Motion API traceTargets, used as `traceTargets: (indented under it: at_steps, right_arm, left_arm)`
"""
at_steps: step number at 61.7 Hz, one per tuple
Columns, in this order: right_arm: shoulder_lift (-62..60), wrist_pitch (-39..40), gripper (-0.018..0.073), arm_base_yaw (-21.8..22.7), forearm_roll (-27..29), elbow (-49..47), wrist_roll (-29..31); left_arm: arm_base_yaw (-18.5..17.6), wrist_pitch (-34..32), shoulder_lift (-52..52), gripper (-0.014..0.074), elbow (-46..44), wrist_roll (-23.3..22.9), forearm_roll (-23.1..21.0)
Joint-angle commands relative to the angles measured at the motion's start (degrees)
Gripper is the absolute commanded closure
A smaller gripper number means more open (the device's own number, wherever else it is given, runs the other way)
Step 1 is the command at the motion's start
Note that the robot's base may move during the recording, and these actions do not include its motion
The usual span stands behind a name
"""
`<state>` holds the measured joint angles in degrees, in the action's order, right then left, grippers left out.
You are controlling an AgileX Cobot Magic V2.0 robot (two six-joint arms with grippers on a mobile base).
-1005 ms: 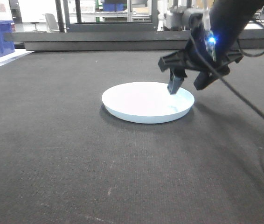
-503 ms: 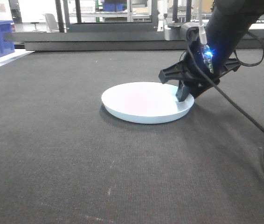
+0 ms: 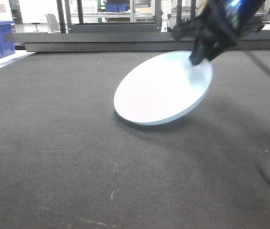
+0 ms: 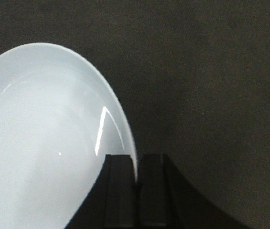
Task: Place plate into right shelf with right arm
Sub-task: 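Pinch the plate rim with the right gripper and lift it up, then hold the plate in the right gripper while the base turns away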
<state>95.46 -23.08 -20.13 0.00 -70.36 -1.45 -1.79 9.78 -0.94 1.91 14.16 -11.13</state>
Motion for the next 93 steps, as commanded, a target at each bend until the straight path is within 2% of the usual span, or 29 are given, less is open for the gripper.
traceTargets:
  at_steps: [1,20,37,52,64,76,93]
  right_arm:
    - [-8.9,3.9,0.0531,-0.1,-0.5,2.9,0.4]
    - [-31.1,7.4,0.0531,-0.1,-0.5,21.4,0.4]
    - [-52.6,7.3,0.0531,-0.1,-0.6,30.6,0.4]
    - [-67.4,6.7,0.0531,-0.1,-1.0,31.1,0.4]
    - [-74.8,12.0,0.0531,-0.1,-1.0,31.2,0.4]
    - [-77.2,15.7,0.0531,-0.1,-1.0,31.2,0.4]
    - [-77.2,15.9,0.0531,-0.1,-1.0,31.2,0.4]
  left_arm:
    - [-0.2,-4.8,-0.7,0.0643,0.5,-0.2,-0.4]
    - [-0.2,-4.8,-0.7,0.0643,0.5,-0.2,-0.4]
    - [-0.2,-4.8,-0.7,0.0643,0.5,-0.2,-0.4]
    - [-0.2,-4.8,-0.7,0.0643,0.5,-0.2,-0.4]
    - [-0.2,-4.8,-0.7,0.0643,0.5,-0.2,-0.4]
    - [-0.2,-4.8,-0.7,0.0643,0.5,-0.2,-0.4]
    - [-0.2,-4.8,-0.7,0.0643,0.5,-0.2,-0.4]
